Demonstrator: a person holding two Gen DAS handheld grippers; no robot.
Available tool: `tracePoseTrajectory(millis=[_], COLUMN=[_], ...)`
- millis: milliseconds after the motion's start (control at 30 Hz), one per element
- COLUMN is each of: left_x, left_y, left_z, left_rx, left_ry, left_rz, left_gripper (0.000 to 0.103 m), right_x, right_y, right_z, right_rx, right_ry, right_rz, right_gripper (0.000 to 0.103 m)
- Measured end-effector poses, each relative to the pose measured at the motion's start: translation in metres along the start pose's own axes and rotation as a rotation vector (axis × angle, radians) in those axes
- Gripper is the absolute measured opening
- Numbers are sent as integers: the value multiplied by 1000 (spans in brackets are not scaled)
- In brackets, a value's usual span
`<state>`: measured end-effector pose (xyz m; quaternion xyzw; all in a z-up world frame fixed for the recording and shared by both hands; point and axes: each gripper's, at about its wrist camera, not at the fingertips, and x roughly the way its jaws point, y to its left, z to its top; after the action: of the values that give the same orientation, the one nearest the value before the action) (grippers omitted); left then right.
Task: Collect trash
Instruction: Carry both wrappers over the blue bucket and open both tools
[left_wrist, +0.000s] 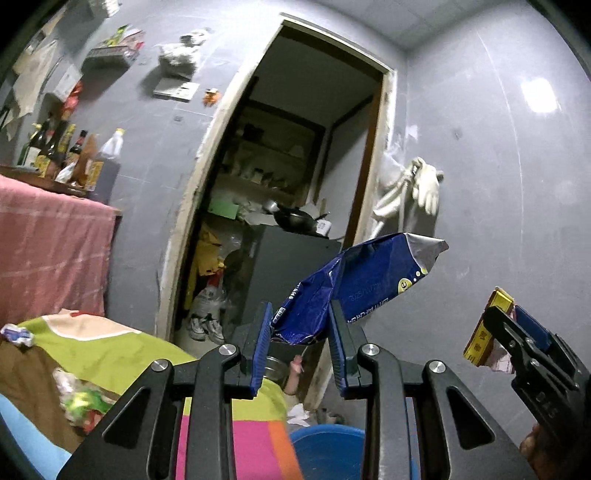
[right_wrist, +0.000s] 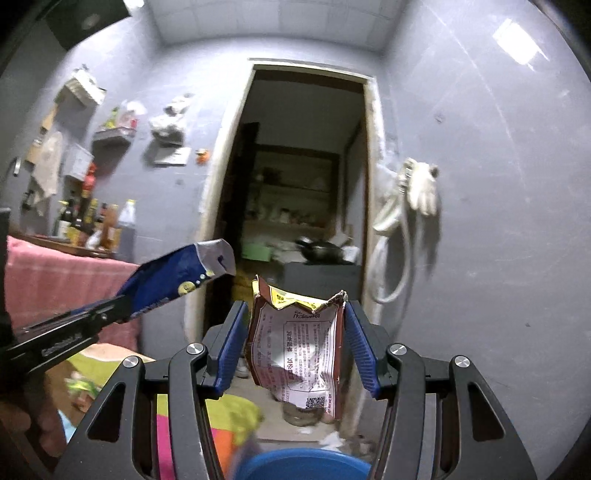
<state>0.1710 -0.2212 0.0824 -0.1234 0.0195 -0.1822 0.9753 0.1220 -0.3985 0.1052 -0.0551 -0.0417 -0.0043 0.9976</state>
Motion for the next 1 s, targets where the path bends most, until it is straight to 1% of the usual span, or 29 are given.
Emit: tracePoseTrajectory(millis=[67,167,333,467,633,767,833,900,933,967,1000], left_x=[13,37,75,106,131,139,142,145,145,144,142], left_y=[-9,-22,-28,-29,-26,-20,-17,-13,-10,-8,-5], left_z=[-11,-31,-67,-95,-125,-134,-135,-134,-132,-130,-127], left_rx=[16,45,36,39,18,-9,-17,-40,-49,-57,-69], left_ry=[13,60,204,344,494,551,582,601,609,612,614], left_rz=[7,22,35,47,33,23,14,6,6,6,0], left_gripper=[25,25,25,25,27,30,33,36,36,36,36], right_x=[6,17,37,50,61,68,71,73,74,75,75], right_y=[-14,-31,-51,-61,-70,-74,-75,-76,-76,-77,-77], right_z=[-12,-33,-71,-99,-129,-145,-147,-147,-146,-145,-142], right_rx=[18,33,74,106,159,192,199,206,212,217,219], right_ry=[24,63,158,236,332,394,411,421,422,422,419], right_rz=[-25,-53,-62,-63,-63,-49,-40,-34,-30,-27,-28], right_gripper=[52,52,52,52,54,54,55,59,61,65,66])
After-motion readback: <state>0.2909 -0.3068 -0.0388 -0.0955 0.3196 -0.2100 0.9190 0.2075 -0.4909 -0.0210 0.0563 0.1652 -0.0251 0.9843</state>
